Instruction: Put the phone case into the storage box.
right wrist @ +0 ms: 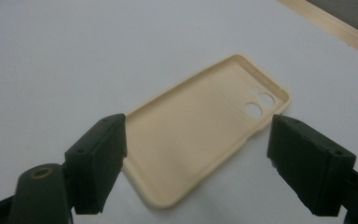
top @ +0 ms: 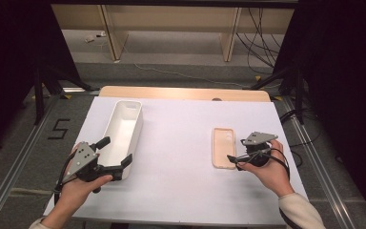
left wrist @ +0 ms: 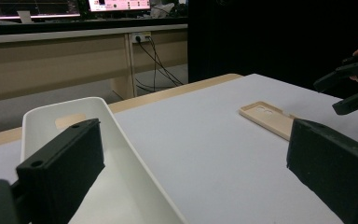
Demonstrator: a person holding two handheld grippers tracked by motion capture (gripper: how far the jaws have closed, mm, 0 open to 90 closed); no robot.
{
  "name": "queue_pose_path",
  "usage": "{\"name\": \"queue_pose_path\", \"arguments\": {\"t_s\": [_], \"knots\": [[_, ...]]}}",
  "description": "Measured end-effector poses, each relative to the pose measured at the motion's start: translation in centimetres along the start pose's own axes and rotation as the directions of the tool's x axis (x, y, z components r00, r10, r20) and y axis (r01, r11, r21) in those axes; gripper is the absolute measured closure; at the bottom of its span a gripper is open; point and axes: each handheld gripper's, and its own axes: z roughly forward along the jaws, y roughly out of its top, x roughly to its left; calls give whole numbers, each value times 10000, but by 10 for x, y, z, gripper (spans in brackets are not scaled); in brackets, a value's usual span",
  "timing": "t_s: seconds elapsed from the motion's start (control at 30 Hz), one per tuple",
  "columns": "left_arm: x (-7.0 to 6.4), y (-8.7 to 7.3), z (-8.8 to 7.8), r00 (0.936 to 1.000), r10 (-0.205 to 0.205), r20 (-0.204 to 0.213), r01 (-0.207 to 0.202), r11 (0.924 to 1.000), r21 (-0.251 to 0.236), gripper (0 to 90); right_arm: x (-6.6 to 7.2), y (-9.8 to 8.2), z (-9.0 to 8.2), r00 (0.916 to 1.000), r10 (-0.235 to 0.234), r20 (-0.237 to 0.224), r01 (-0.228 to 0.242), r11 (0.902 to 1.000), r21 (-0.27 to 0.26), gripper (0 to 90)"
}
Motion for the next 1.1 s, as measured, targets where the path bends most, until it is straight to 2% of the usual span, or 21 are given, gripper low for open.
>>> {"name": "queue_pose_path", "arguments": {"t_s": [0.07, 0.13, 0.37, 0.5, 0.7, 0.77, 0.8, 0.87, 0.93, 1.0, 1.1], "knots": [[0, 0, 0, 10000, -5, -18, 5, 10000, 21, 35, 1, 1, -1, 10000, -19, 95, 19, 10000, 8, 211], [0, 1, -1, 10000, 41, -54, -41, 10000, 84, 35, 1, 2, -1, 9997, -219, -61, 219, 9998, -33, 212], [-1, 0, -3, 10000, 40, -15, -40, 10000, 73, 35, 4, 5, -1, 9993, -360, -104, 362, 9992, 161, 223], [0, -1, -5, 10000, 30, -20, -30, 10000, 47, 35, 6, 9, 1, 9980, -613, -174, 618, 9977, 272, 235], [-1, -1, -7, 10000, 44, -20, -44, 10000, -5, 35, 15, 15, 9, 9913, -1239, -438, 1266, 9898, 650, 262], [0, 0, -8, 10000, 60, -45, -60, 10000, -4, 35, 19, 17, 13, 9887, -1338, -677, 1403, 9848, 1028, 269], [0, 0, -8, 10000, 74, -41, -74, 10000, -12, 35, 21, 17, 15, 9858, -1473, -801, 1567, 9794, 1273, 270], [0, 0, -8, 10000, 70, -56, -70, 10000, -2, 35, 24, 19, 20, 9784, -1837, -951, 1987, 9623, 1859, 269], [-1, 0, -7, 10000, 31, -52, -31, 10000, 1, 35, 24, 21, 23, 9660, -2273, -1235, 2517, 9364, 2448, 269], [-1, 0, -7, 10000, 16, -49, -16, 10000, 11, 35, 26, 23, 27, 9597, -2504, -1274, 2775, 9159, 2902, 269], [-1, 0, -7, 10000, 7, -55, -7, 10000, 17, 35, 26, 23, 31, 9521, -2748, -1341, 3045, 8923, 3332, 269]]}}
